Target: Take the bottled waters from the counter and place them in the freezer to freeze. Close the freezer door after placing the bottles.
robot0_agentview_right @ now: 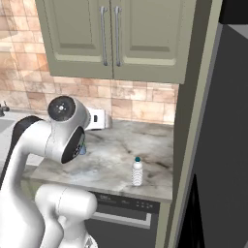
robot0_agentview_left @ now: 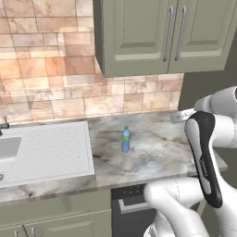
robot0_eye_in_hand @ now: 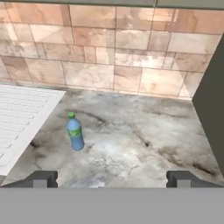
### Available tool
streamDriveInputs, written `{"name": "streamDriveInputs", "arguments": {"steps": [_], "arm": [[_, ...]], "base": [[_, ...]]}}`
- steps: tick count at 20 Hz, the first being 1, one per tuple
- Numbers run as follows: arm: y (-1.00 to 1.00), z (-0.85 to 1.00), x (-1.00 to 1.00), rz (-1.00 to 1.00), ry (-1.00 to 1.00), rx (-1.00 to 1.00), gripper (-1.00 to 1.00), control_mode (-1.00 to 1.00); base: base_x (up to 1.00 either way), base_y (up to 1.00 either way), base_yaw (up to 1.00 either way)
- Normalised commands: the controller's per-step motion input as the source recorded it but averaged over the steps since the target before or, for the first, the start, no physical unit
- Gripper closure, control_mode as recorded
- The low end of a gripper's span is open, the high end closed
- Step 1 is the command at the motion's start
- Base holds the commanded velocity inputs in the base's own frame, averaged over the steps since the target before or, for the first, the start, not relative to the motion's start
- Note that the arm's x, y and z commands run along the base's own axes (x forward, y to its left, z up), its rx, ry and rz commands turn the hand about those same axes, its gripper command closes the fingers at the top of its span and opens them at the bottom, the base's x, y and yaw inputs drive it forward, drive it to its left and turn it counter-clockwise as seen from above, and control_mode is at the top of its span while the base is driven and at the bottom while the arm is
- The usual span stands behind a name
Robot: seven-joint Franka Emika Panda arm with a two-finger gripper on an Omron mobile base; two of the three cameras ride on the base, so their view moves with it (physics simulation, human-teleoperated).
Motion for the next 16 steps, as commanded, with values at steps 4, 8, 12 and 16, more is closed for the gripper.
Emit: {"name": "streamDriveInputs", "arguments": {"steps": [4,8,12,16], "arm": [[-0.35,0.01,-0.04,0.01,-0.01,0.0,-1.0,-1.0],[-0.31,-0.12,-0.01,0.01,0.0,0.01,-1.0,-1.0],[-0.31,0.0,0.0,0.0,0.0,0.0,-1.0,-1.0],[-0.41,0.0,0.0,0.01,0.0,0.0,-1.0,-1.0]], "base": [[0.0,0.0,0.0],[0.0,0.0,0.0],[0.0,0.0,0.0],[0.0,0.0,0.0]]}}
